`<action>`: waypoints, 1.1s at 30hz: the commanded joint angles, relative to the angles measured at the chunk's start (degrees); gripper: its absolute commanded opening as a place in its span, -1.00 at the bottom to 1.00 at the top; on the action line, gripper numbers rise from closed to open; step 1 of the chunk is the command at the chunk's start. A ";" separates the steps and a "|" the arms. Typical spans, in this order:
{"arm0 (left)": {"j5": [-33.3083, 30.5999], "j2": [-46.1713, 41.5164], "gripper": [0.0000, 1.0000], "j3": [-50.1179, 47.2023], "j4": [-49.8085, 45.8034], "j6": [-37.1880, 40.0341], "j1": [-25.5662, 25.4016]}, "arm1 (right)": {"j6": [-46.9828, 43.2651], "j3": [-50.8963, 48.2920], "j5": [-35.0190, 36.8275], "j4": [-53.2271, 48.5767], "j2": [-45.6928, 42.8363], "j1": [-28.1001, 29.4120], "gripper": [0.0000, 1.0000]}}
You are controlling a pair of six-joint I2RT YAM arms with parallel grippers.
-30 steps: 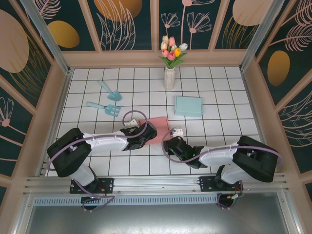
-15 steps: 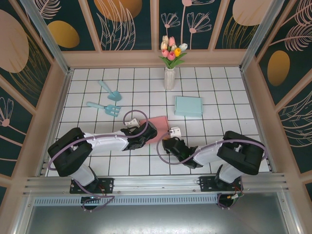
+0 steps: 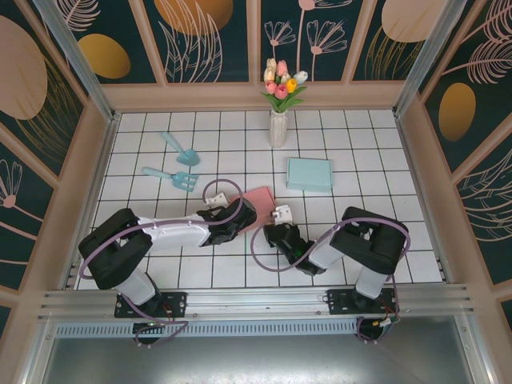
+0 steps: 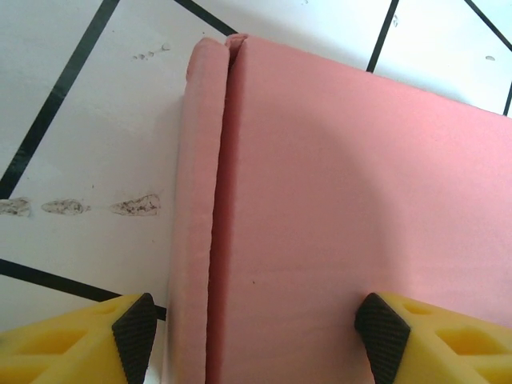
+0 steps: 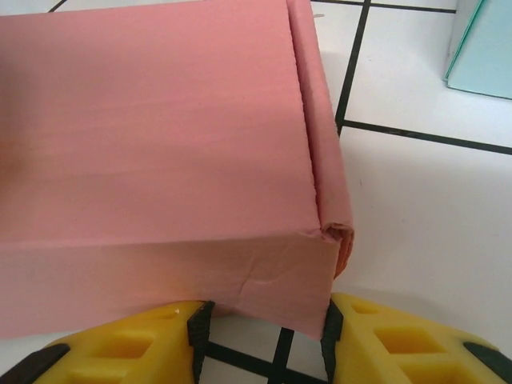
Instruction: Fold the paper box
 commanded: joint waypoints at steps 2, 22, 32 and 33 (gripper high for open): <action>10.33 0.33 0.43 -2.49 -10.06 4.49 -1.13 | 3.47 2.38 -11.33 -0.82 -3.04 -2.09 -0.09; 7.25 -22.07 0.97 -2.21 7.14 38.95 11.76 | 12.67 4.79 -32.99 -39.80 -29.61 -19.83 -1.00; 28.45 -3.09 0.97 2.16 20.64 47.99 21.01 | 12.89 9.28 -45.76 -32.69 -13.99 -25.20 -1.00; 29.24 -1.72 0.97 2.44 21.69 48.21 20.97 | 13.00 9.65 -46.16 -31.84 -12.64 -25.44 -1.00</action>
